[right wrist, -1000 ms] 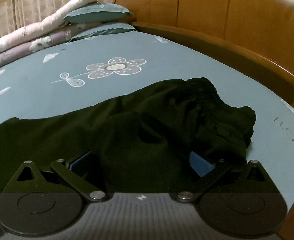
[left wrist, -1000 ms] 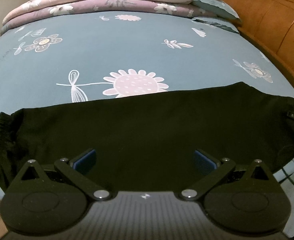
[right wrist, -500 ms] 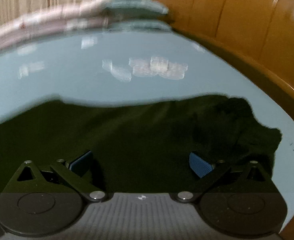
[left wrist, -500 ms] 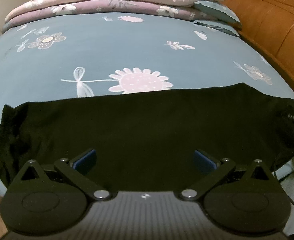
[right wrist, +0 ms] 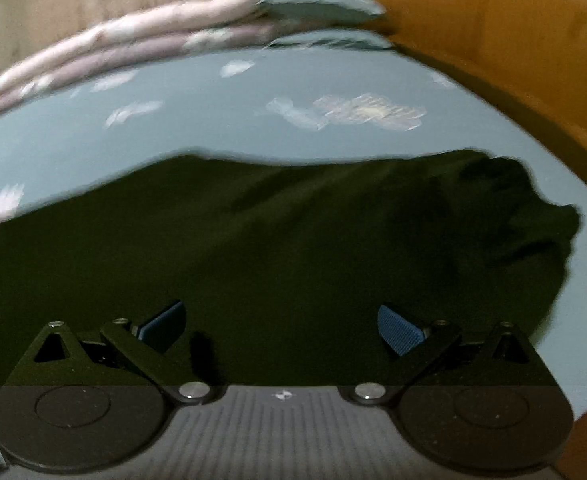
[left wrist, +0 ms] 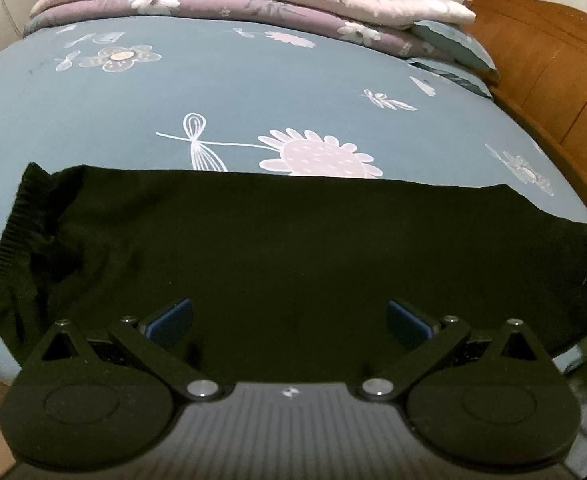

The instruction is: Fold clothes

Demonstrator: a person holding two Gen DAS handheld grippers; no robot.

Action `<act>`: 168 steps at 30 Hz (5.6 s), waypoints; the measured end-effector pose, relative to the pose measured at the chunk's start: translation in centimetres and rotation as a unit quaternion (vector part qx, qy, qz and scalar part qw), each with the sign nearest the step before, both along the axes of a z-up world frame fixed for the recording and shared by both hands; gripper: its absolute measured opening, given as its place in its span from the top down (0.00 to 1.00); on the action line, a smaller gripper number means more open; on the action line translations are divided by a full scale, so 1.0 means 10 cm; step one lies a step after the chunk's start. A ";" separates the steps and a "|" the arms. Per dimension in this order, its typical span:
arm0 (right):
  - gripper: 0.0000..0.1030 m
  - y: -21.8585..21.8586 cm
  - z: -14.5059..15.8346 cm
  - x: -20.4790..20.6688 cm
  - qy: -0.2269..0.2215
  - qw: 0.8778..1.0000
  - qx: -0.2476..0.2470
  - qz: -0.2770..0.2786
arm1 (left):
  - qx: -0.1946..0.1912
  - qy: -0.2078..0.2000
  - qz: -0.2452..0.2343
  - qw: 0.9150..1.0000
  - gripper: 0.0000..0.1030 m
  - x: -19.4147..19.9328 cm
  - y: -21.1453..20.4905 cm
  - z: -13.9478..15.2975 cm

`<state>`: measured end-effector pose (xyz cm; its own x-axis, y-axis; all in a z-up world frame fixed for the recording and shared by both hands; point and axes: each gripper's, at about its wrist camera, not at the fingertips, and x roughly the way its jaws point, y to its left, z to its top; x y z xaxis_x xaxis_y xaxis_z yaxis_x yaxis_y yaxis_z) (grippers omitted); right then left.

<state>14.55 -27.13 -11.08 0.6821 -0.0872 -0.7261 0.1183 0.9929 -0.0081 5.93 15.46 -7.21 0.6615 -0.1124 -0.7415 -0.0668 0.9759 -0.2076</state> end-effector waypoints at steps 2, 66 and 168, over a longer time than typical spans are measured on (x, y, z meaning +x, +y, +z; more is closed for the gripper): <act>0.00 0.08 -0.05 -0.05 -0.015 0.999 -0.025 0.013 | 0.002 0.008 0.001 1.000 0.01 0.03 0.02 -0.06; 0.00 0.10 -0.11 -0.16 -0.053 0.998 -0.020 0.011 | -0.201 -0.118 0.185 0.955 0.01 -0.72 1.67 0.30; 0.54 4.64 0.70 -0.72 -0.067 0.814 -0.048 0.575 | -0.296 -0.071 0.133 0.943 0.24 -0.09 2.14 -0.55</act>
